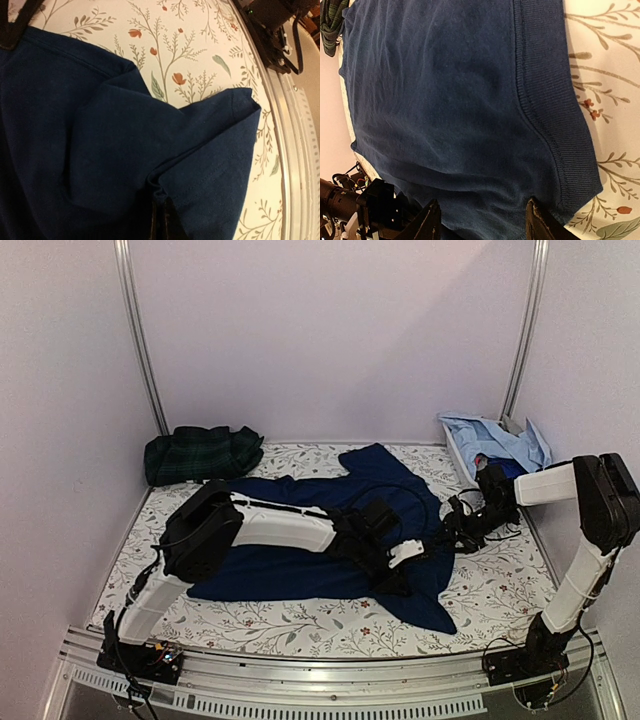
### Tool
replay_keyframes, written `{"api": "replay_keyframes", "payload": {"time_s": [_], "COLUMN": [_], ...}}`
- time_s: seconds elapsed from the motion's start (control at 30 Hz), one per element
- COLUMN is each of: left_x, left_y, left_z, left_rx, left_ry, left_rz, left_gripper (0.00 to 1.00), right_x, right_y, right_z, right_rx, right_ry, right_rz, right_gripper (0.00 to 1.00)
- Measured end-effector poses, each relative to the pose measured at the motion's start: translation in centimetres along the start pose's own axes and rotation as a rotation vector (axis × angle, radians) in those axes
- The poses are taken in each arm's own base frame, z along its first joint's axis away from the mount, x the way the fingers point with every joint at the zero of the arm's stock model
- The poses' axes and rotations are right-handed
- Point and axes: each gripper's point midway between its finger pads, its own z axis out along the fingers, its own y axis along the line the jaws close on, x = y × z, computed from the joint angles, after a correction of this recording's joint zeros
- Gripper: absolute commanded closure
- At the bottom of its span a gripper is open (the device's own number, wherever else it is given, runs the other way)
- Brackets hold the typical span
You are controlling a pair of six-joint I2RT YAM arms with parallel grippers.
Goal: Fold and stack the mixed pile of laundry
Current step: Adjust the flattened T-shirt at the center of the board, then pick up the flattened T-shirt from the center of the board.
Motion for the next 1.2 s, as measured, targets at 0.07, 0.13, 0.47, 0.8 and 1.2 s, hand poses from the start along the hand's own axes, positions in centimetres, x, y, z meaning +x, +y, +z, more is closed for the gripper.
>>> {"api": "replay_keyframes", "payload": {"time_s": [0.07,0.13,0.47,0.8,1.2], "left_x": [0.3,0.5,0.8,8.6,7.0], "left_y": [-0.4,-1.0,-8.2,-12.0,-9.6], "left_z": [-0.5,-1.3,-5.8,-2.8,-10.1], "left_rx": [-0.006,-0.015,-0.061,-0.118,-0.367], "left_ry": [0.009,0.018,0.027,0.207,0.064], "left_rz": [0.008,0.016,0.181,0.327,0.059], "left_gripper": [1.0,1.0,1.0,0.82,0.36], "right_x": [0.0,-0.1,-0.2,-0.3,-0.5], "right_y": [0.0,0.0,-0.1,-0.4,1.8], "right_z": [0.0,0.1,0.1,-0.1,-4.1], "right_rx": [-0.003,-0.003,-0.012,-0.012,-0.01], "right_ry": [0.0,-0.001,-0.001,-0.006,-0.078], "right_rz": [0.0,-0.001,0.008,0.017,-0.017], "right_gripper": [0.43,0.43,0.43,0.42,0.39]}}
